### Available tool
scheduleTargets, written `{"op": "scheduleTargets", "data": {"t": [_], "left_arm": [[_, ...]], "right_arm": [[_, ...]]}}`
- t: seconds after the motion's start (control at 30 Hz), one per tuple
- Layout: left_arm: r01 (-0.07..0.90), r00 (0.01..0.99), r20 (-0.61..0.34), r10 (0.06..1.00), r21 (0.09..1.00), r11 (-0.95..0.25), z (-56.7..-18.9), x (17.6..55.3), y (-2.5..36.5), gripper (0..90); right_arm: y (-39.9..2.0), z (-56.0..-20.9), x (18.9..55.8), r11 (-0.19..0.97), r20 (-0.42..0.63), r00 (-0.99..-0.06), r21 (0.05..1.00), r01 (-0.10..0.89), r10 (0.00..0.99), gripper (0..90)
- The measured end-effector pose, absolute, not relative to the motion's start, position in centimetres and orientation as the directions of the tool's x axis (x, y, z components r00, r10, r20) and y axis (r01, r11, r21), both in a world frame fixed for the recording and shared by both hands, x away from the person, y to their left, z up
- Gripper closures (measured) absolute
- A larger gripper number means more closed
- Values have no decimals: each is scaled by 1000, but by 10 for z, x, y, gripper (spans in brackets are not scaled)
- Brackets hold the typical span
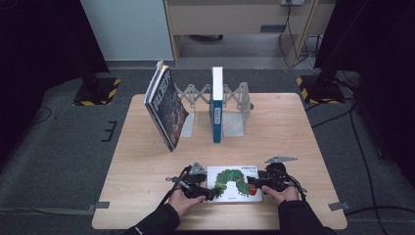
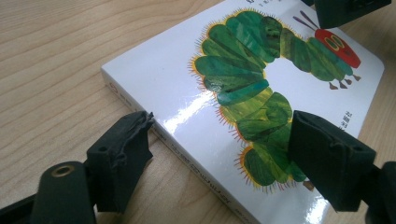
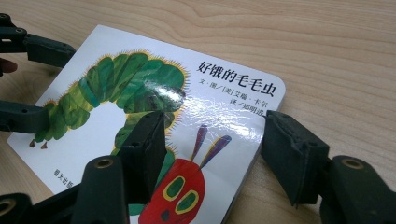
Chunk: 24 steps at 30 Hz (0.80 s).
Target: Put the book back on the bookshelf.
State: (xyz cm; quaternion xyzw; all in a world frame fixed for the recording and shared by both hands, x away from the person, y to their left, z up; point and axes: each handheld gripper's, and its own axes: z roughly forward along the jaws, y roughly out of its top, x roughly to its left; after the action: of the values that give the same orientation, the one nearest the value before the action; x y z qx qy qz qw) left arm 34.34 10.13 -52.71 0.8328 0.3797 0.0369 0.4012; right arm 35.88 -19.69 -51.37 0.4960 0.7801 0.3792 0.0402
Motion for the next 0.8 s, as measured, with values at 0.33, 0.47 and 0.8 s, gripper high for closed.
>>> {"op": "scheduleTargets", "data": {"t": [0.33,0.47,0.8], "left_arm": [[585,718,-245,652,719,-374,-528,349,98,197],[584,717,-229,658,712,-389,-529,348,97,185],[585,726,-234,647,705,-402,-528,345,99,203]], "right_arm": [[-195,-509,365,90,479,-518,667,740,708,444],[-196,-510,367,168,372,-511,658,734,775,372],[-203,-519,365,178,341,-465,617,766,817,364]]}}
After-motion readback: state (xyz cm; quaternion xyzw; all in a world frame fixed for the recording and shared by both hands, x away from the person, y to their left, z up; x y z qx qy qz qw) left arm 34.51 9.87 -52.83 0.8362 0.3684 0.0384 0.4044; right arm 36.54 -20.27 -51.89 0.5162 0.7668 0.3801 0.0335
